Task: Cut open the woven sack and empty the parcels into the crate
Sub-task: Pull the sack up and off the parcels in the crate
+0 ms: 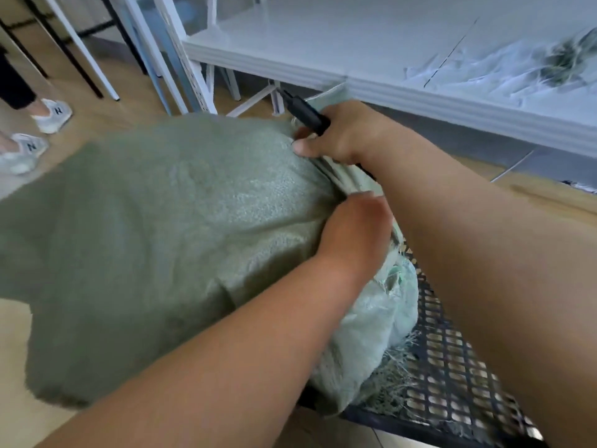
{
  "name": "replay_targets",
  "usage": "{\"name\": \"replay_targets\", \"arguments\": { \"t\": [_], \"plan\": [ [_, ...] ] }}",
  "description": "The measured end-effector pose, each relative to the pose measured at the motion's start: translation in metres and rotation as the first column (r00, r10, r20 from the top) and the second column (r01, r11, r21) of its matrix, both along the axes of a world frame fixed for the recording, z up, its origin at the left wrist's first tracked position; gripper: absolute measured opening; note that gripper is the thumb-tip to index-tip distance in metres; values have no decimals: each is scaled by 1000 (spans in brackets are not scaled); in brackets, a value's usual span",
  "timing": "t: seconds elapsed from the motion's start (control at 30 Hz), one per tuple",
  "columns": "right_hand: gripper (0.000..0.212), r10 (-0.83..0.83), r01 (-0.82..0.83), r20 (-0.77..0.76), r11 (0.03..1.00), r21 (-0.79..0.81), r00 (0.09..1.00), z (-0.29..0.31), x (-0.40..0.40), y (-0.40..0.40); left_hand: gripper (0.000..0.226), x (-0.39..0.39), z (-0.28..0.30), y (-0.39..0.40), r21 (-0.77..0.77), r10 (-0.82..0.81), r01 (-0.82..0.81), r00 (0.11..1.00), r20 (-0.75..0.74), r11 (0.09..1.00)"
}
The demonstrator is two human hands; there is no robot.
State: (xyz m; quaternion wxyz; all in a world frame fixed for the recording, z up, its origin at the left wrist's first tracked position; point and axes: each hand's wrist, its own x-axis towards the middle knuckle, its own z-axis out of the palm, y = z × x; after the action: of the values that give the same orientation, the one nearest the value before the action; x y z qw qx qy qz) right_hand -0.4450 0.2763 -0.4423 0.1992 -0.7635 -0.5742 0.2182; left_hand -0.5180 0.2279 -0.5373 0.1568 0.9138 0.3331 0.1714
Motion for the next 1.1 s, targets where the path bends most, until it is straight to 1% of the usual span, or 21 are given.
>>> {"name": "replay_targets", "arguments": {
  "t": [0.07, 0.1, 0.13, 0.2, 0.27, 0.33, 0.37, 0.43, 0.5, 0.53, 0.57, 0.6, 0.67, 0.7, 0.73, 0.77, 0.8, 0.87, 0.93, 1.03, 1.1],
  "plan": [
    [52, -1, 3, 61, 999, -40, 998, -1, -4, 5, 34, 3, 5, -4, 75, -25, 35, 991, -132, 997],
    [52, 5, -3, 61, 999, -44, 998, -3, -5, 7, 36, 3, 8, -2, 111, -2, 25, 979, -205, 993],
    [51, 20, -18, 55, 999, -44, 998, -6, -7, 9, 37, 3, 10, 1, 135, 24, 8, 971, -237, 991],
    [45, 66, -63, 55, 997, -50, 996, -11, -11, 12, 39, 2, 21, -2, 135, 39, 1, 956, -290, 991],
    [38, 103, -97, 112, 994, -57, 988, -14, -15, 14, 38, -1, 28, -5, 86, 56, -25, 921, -385, 996],
    [32, 103, -96, 175, 994, -48, 979, -14, -16, 14, 32, -5, 35, -3, -2, 151, -161, 930, -334, 987],
    [31, 95, -89, 189, 995, -41, 977, -15, -15, 14, 29, -10, 40, -2, -6, 163, -176, 921, -353, 984],
    [28, 76, -71, 190, 997, -33, 979, -15, -11, 11, 26, -16, 51, 3, -25, 62, -75, 933, -355, 997],
    [26, 43, -36, 156, 998, -48, 987, -16, -2, 5, 26, -28, 68, 10, -112, -74, 39, 941, -330, 993],
    [25, 26, -19, 136, 998, -59, 990, -17, 4, 1, 25, -37, 80, 16, -149, -111, 68, 946, -303, 987],
    [24, 4, 3, 107, 998, -67, 994, -19, 10, -3, 20, -46, 94, 26, -188, -106, 56, 957, -272, 981],
    [24, -24, 28, 58, 998, -65, 998, -21, 15, -7, 15, -54, 105, 39, -179, -49, 6, 970, -240, 984],
    [27, -73, 70, -62, 997, -41, 995, -25, 22, -14, 13, -69, 124, 72, -42, 150, -161, 970, -193, 986],
    [28, -82, 80, -99, 996, -26, 992, -25, 23, -16, 15, -73, 131, 90, 26, 245, -245, 954, -173, 969],
    [28, -87, 86, -119, 996, -15, 989, -25, 22, -18, 19, -74, 136, 105, 74, 309, -300, 936, -170, 951],
    [27, -94, 94, -133, 996, -8, 987, -24, 21, -19, 28, -72, 138, 119, 94, 341, -329, 916, -211, 940],
    [25, -101, 101, -142, 995, -5, 985, -22, 20, -20, 35, -69, 140, 131, 87, 358, -347, 890, -283, 934],
    [24, -107, 107, -154, 994, -7, 982, -22, 19, -23, 40, -66, 141, 154, 103, 385, -379, 820, -423, 920],
    [24, -103, 103, -171, 995, -9, 980, -24, 21, -27, 45, -68, 139, 172, 157, 426, -411, 720, -548, 898],
    [23, -87, 79, -207, 996, -48, 974, -24, 24, -32, 59, -73, 134, 184, 183, 403, -417, 534, -743, 890],
    [21, -88, 74, -227, 995, -70, 970, -21, 24, -33, 66, -73, 133, 185, 146, 343, -405, 472, -812, 903]
  ]
}}
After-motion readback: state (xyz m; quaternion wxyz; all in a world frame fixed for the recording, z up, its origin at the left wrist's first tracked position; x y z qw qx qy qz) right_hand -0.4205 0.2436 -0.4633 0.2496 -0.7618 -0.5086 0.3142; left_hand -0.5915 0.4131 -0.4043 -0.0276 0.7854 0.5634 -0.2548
